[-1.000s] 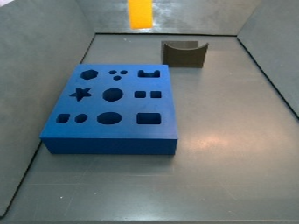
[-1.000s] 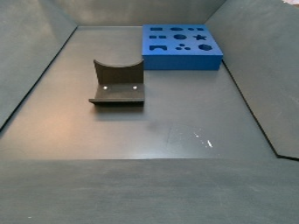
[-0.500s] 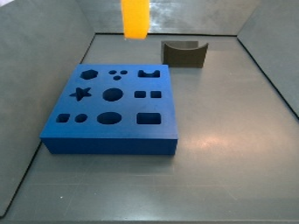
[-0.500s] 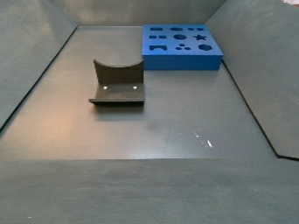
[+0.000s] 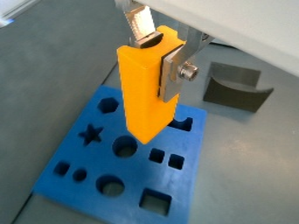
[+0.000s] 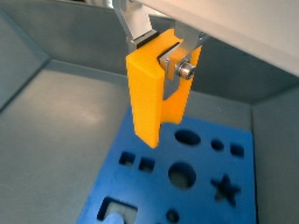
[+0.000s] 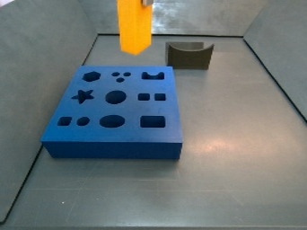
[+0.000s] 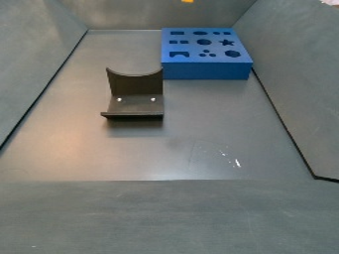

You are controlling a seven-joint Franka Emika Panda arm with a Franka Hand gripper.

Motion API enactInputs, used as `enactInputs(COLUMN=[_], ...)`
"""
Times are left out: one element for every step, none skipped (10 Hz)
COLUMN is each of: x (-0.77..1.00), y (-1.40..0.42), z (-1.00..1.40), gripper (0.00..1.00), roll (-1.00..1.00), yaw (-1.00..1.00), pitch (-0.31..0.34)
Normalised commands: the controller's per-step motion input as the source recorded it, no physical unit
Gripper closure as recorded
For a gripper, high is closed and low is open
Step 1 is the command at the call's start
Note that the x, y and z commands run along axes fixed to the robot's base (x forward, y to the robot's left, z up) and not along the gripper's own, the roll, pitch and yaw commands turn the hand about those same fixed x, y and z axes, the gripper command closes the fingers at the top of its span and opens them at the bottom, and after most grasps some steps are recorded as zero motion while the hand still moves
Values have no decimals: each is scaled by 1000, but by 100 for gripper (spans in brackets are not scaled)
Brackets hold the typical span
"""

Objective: Insert the arch object.

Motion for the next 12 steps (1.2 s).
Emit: enactInputs(x=[-31,0,0,0,0,0,0,0,14,91,166,183], y=[394,226,43,6,0,0,0,0,0,40,111,154], z=[-254,-217,-143,-120,-106,-91,-74,-46,-3,0,-100,-137], gripper=[100,100,100,100,100,100,100,100,100,100,100,100], roll=[0,0,0,0,0,0,0,0,-7,-34,-121,-147], yaw=[-643,-817,-1000,-1000,-1000,-1000,-1000,-1000,-1000,-991,-871,-817], pitch=[76,59,16,0,0,0,0,0,-6,-66,-187,-246])
